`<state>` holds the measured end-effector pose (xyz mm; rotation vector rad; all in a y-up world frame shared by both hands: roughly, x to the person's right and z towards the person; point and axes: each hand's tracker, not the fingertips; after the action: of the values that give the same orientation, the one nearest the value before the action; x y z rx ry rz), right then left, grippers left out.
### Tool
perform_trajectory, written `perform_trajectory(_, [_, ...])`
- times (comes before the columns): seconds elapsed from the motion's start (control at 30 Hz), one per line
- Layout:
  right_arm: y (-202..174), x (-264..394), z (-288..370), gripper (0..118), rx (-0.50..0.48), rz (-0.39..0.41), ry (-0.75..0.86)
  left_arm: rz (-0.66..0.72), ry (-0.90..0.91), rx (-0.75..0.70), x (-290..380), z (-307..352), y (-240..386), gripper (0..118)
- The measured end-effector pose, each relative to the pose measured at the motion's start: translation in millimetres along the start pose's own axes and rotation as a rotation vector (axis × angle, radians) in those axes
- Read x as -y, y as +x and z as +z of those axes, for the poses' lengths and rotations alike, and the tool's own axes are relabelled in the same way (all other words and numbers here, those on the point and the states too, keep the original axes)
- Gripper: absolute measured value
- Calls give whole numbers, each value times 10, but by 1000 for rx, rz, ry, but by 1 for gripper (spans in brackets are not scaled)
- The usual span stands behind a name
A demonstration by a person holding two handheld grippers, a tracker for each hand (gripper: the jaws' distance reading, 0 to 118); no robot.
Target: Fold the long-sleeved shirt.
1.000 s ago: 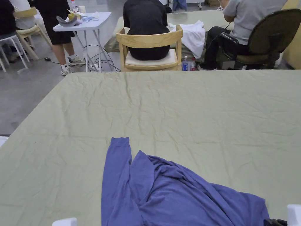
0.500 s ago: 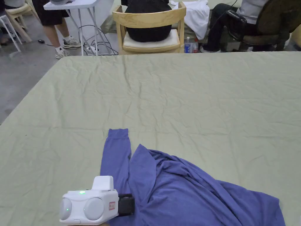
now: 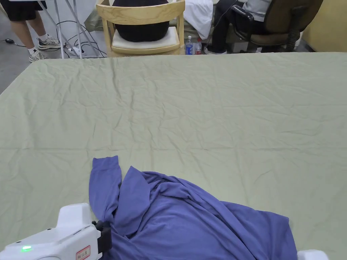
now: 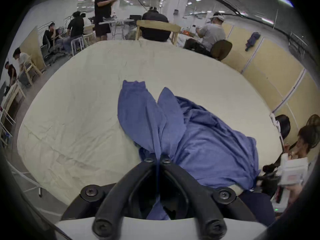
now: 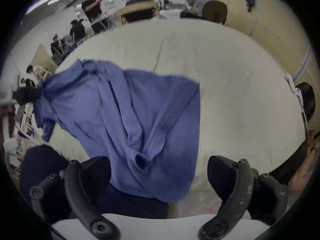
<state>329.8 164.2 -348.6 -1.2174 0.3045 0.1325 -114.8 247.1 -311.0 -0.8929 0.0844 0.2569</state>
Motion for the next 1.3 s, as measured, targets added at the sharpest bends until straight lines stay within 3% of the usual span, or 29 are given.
perform_trajectory(0.03, [-7,8,-58,62,5,12,-44,12,17,-3,-35,49,39,1])
perform_trajectory(0.1, [-79,72,-55,29,25,-6,13,13,58,-20,-55,193,66,1])
perform_trajectory(0.17, [-31,45,55,15,-67,-16,18,45,98,-23,-117,307,70,1])
perform_trajectory(0.2, [-59,22,165,12,-115,-62,58,82,114,-6,-143,389,53,1])
perform_trajectory(0.3, [-96,27,591,12,-55,-45,218,147,185,12,-223,656,51,1])
perform_trajectory(0.47, [-151,-225,1473,12,-173,-131,529,193,391,12,-534,1256,90,1])
perform_trajectory(0.63, [-266,-1051,2180,12,-201,-82,728,132,567,52,-1320,1758,283,1])
perform_trajectory(0.77, [-400,-1963,2587,12,-133,-43,779,75,679,44,-2066,2006,415,1])
perform_trajectory(0.93, [-474,-3025,3045,12,-112,-63,831,82,746,42,-2983,2192,443,1])
perform_trajectory(1.17, [-727,-4393,3521,12,-26,-25,846,42,857,-16,-4043,2204,428,1])
perform_trajectory(1.3, [-880,-5096,3551,12,40,-65,842,74,867,-40,-4600,1982,373,1])
